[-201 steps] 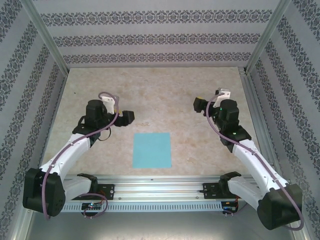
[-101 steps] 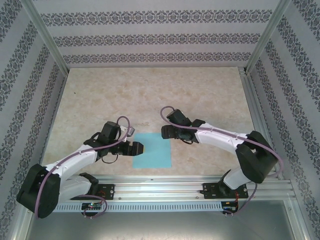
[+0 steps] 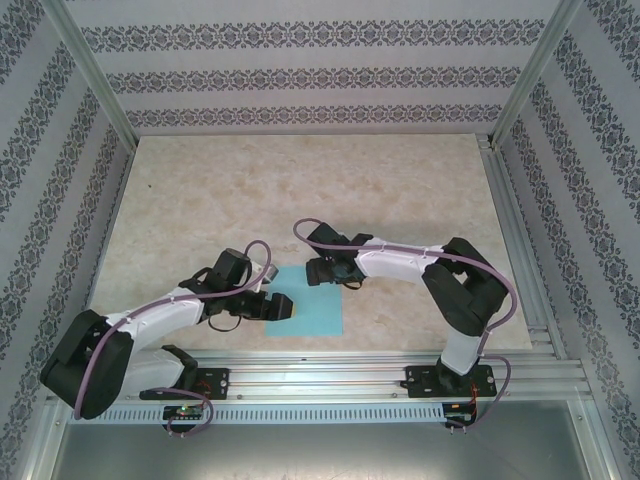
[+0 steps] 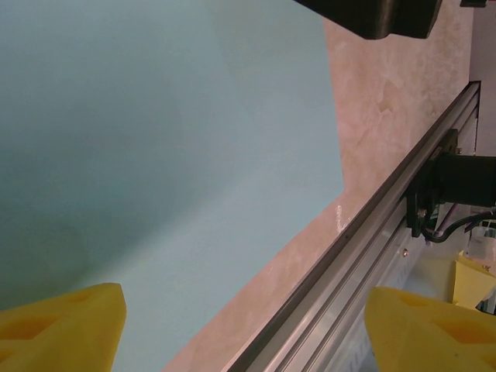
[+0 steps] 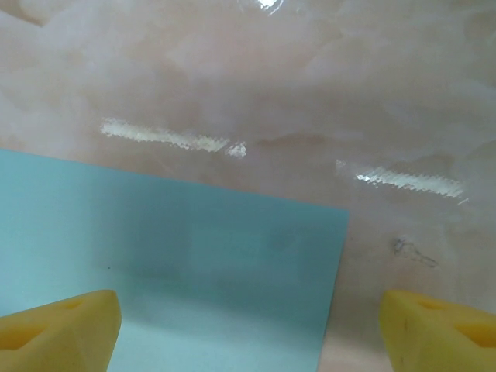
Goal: Fold a paper plane with a square sheet of paper (fold left side to right side)
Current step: Pick up the square sheet of paper from the bottom-center of the table.
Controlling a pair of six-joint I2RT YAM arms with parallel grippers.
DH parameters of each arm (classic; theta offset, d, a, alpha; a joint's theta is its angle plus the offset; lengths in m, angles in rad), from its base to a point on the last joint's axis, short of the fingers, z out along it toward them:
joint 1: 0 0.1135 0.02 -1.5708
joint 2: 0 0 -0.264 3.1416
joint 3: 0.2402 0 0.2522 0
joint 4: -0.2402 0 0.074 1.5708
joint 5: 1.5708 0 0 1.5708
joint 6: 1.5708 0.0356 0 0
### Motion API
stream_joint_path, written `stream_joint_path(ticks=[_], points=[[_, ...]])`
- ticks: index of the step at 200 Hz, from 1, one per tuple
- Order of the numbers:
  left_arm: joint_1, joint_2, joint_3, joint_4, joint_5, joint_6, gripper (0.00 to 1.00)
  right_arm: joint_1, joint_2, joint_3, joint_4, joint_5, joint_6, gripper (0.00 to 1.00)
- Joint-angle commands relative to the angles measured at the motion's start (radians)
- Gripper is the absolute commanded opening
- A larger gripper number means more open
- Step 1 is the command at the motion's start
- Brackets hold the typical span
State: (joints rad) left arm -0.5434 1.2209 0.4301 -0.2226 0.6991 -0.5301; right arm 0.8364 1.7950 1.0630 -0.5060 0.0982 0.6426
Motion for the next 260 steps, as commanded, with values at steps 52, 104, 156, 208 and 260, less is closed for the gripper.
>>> stream_joint_path(ticks=[52,104,156,208,260], points=[[-0.049,0.101,-0.011,0.043,-0.032,0.004,0.80,0.068,0.017,0.014,0.020,-0.109,0.080,0.86],[-0.055,0.106,-0.011,0.041,-0.053,0.009,0.80,0.085,-0.022,-0.011,0.090,-0.161,0.106,0.77],[-0.058,0.060,0.002,0.046,-0.056,0.005,0.80,0.073,-0.112,-0.061,0.153,-0.192,0.107,0.46],[-0.033,-0.144,0.106,-0.087,-0.135,0.034,0.87,-0.006,-0.257,-0.188,0.260,-0.268,0.121,0.23],[0.123,-0.286,0.199,-0.123,-0.063,0.024,0.94,-0.158,-0.520,-0.301,0.315,-0.420,0.072,0.23]])
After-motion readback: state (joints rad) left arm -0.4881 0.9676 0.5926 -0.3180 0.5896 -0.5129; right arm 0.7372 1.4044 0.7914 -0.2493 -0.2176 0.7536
